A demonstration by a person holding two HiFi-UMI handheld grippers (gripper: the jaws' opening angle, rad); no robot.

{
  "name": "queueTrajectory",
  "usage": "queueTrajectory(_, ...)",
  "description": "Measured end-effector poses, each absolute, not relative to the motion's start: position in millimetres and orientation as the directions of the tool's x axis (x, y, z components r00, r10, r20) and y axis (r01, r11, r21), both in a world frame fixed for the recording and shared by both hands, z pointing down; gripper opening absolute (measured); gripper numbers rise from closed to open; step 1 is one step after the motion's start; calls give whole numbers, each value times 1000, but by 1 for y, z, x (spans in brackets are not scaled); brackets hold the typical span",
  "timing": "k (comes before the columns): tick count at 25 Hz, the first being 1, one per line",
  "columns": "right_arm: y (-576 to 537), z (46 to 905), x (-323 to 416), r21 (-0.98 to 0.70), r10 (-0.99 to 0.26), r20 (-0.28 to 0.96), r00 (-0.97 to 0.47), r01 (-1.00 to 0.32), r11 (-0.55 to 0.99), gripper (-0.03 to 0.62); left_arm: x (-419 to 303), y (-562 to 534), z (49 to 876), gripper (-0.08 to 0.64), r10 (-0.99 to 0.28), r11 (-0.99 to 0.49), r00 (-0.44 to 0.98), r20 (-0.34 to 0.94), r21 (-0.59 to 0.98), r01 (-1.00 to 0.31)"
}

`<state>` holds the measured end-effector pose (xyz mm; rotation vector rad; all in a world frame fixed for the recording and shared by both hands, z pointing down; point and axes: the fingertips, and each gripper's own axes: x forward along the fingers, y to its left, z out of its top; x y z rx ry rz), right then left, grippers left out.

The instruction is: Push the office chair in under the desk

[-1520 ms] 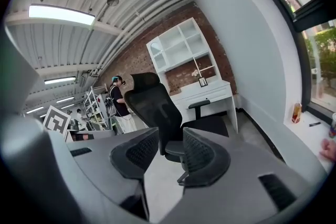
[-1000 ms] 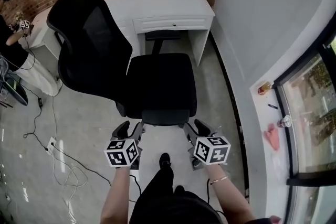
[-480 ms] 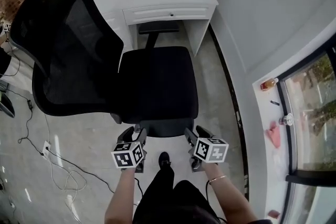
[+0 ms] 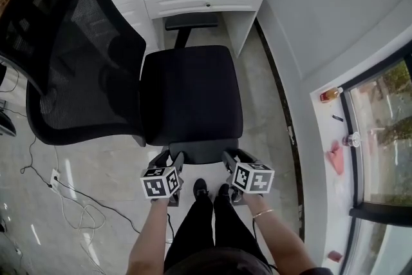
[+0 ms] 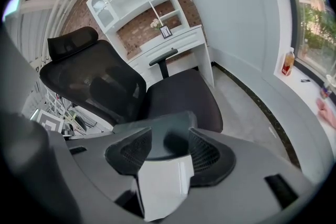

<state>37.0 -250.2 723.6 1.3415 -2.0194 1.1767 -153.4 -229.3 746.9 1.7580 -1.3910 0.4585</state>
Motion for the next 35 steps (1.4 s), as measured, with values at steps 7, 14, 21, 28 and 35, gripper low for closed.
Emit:
queueTrajectory(7, -258, 720, 58, -365, -544, 749, -378, -921, 137, 204, -132, -230, 743, 190, -589, -89, 355, 726, 379, -921)
queueTrajectory(14, -249, 719, 109, -334, -567, 761, -316, -940, 76, 204, -81, -233, 742, 190, -574, -98, 391, 720, 413, -905)
queueTrajectory(21, -245, 712, 141, -311, -583, 759, -288, -948, 63, 204, -22, -256, 740, 190, -556, -125, 426, 714, 435, -892)
queueTrajectory(28, -234, 710, 184, -290, -597, 762, -251, -956, 33, 204, 35, -294, 742, 201, -547, -181, 430, 718, 401, -898)
queueTrajectory(35, -219, 704, 226, -281, -613, 756, -228, -960, 10, 201, 99, -334, 724, 199, -568, -195, 457, 684, 428, -883)
